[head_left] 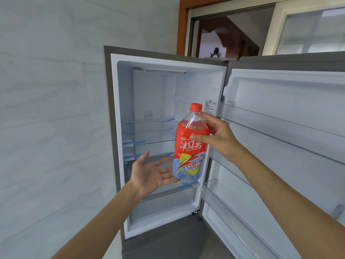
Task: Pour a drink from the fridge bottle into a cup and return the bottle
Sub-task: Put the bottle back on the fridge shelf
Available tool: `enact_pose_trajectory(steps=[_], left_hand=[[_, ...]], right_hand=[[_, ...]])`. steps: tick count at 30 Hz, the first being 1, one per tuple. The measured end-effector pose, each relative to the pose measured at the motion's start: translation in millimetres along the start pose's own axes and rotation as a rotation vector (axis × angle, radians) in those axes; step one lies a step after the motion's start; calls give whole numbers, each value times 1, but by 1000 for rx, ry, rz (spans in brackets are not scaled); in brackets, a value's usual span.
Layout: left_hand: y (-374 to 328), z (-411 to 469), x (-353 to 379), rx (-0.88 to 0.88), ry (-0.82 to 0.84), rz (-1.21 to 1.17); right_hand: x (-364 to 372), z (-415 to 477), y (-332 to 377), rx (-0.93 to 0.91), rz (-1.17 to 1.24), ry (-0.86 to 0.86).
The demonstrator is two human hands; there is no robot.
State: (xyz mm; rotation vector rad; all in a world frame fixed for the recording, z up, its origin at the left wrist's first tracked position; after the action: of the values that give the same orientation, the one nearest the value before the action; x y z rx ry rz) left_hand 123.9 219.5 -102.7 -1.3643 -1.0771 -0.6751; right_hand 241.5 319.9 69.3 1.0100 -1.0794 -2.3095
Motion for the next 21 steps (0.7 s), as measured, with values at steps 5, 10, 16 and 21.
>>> enact_pose_trajectory(steps=[5,10,16,21], left_hand=[[-28,28,-6,-19,-4,15],[-54,51,-16,15,-44,35],[-87,76,-36,127,-151,18],[-120,102,-51,191,-194,4]], right_hand=[[8,41,-18,14,-29,0],[24,81,-32,14,-35,61],[54,131,-49,2,-55,170],[71,174,-68,-21,-62,259]])
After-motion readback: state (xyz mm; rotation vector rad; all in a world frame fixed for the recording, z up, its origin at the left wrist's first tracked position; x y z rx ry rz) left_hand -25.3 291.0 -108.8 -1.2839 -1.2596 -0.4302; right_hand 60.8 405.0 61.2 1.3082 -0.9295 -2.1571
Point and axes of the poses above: each hand's wrist, its own z-axis towards the middle knuckle, its own x-axis out of the palm, y = z × x, the point moved 10 cm from there along z, towards the middle knuckle, and after that the axes turned 12 degrees about -z, right-handed, at the moved point
